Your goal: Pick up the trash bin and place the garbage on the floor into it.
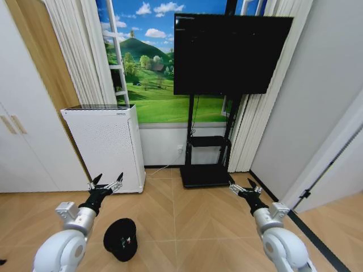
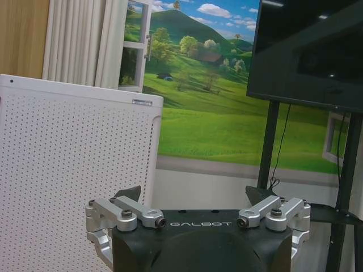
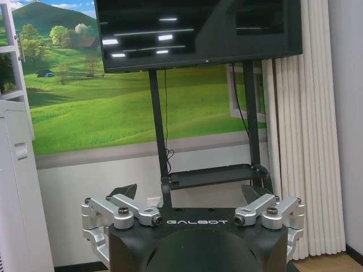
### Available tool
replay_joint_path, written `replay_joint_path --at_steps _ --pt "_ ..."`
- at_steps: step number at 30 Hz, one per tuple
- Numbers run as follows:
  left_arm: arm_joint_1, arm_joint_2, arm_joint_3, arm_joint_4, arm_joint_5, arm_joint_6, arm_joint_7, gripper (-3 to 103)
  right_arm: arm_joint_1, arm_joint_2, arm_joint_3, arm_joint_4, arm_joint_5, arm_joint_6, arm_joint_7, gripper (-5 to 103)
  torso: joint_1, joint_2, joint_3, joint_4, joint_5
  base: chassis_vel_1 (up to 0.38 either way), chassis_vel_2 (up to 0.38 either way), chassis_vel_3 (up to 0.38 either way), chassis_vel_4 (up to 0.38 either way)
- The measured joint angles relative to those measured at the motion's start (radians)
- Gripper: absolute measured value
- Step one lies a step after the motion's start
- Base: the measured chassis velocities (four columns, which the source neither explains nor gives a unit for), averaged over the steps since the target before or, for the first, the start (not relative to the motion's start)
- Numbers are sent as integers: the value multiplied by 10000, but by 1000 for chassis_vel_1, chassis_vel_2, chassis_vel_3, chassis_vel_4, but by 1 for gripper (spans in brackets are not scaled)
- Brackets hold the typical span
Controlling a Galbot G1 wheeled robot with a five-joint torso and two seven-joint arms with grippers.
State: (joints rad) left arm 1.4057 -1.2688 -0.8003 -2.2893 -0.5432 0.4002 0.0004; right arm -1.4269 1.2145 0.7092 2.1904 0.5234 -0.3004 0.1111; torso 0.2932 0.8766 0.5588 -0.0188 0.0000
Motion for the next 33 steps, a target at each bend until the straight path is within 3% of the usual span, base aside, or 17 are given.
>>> replay_joint_path --at_steps 14,33 --pt "-38 93 -23 -4 -65 -50 -7 100 -97 82 -13 105 -86 -20 -20 100 -19 -51 -28 1 -1 44 -37 -42 44" --pt "-54 79 -47 19 -115 -93 10 100 -116 126 -2 102 -127 5 -30 100 -39 -101 -57 -2 8 253 -265 -264 264"
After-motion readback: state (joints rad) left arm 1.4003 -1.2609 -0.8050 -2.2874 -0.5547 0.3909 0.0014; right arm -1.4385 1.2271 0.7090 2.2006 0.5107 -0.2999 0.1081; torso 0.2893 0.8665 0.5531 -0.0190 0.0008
